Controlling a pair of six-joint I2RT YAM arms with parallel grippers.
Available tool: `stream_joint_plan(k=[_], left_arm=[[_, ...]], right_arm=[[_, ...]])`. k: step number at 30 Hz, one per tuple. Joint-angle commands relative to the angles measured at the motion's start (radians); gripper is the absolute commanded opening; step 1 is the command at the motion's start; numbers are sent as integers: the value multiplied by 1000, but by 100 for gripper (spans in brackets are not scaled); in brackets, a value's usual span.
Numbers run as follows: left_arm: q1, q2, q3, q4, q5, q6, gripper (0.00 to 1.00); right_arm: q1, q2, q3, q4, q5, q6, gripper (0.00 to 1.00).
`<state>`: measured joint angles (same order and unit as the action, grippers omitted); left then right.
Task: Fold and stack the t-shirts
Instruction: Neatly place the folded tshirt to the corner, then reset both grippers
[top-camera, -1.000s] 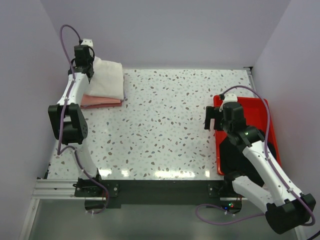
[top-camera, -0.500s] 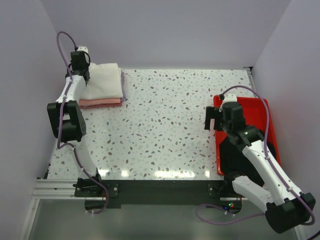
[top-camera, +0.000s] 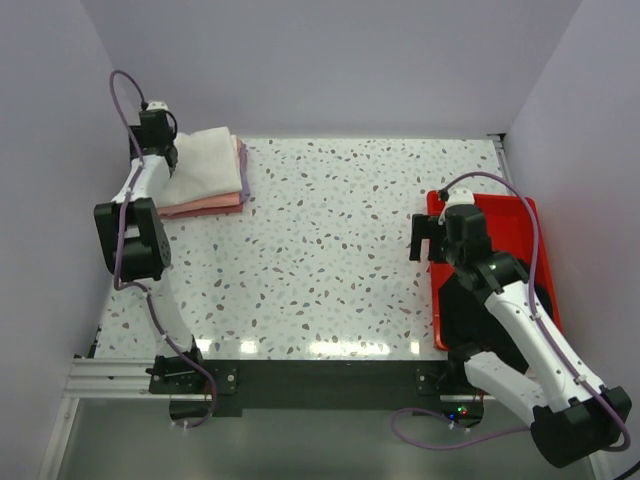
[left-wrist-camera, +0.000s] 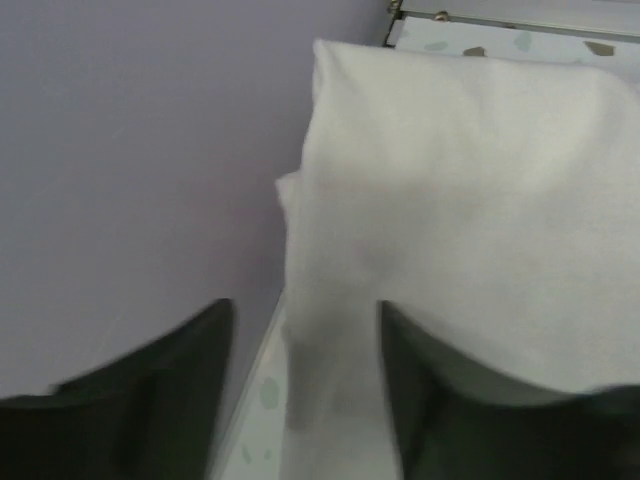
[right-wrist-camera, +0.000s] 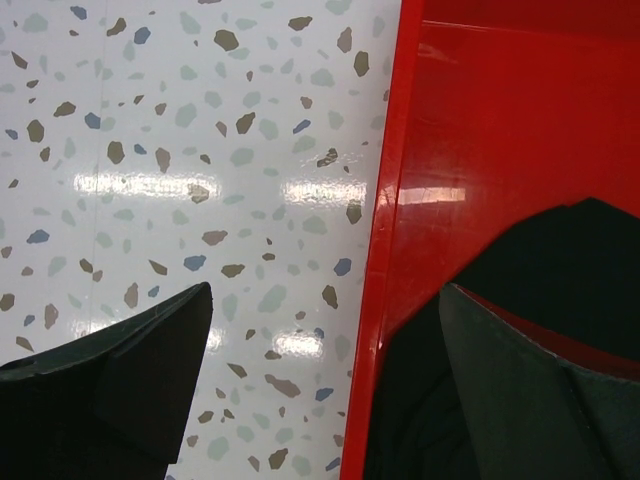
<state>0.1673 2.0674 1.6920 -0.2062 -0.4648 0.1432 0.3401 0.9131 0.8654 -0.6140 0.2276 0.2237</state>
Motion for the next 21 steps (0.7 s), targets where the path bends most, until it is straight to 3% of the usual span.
stream_joint_plan(k=[1, 2, 7, 11, 15, 17, 21], left_arm=[[31, -32, 40, 45, -63, -42, 87], [29, -39, 52, 31, -63, -54, 100], [28, -107, 181, -143, -70, -207, 100], [28, -231, 221, -252, 63, -370, 100], [6, -409, 18, -207, 188, -548, 100], [-37, -509, -59, -180, 297, -567, 100], [-216, -682, -330, -200, 80, -635, 100]], right_arm=[[-3, -17, 38, 0, 18, -6, 99], [-4, -17, 43, -1, 15, -7, 99], [-4, -43, 50, 0, 4, -4, 99], [-3, -54, 40, 14, -22, 2, 99], [-3, -49, 43, 11, -33, 17, 99], [-3, -57, 47, 13, -25, 31, 99], [-3, -85, 29, 49, -33, 60, 99]])
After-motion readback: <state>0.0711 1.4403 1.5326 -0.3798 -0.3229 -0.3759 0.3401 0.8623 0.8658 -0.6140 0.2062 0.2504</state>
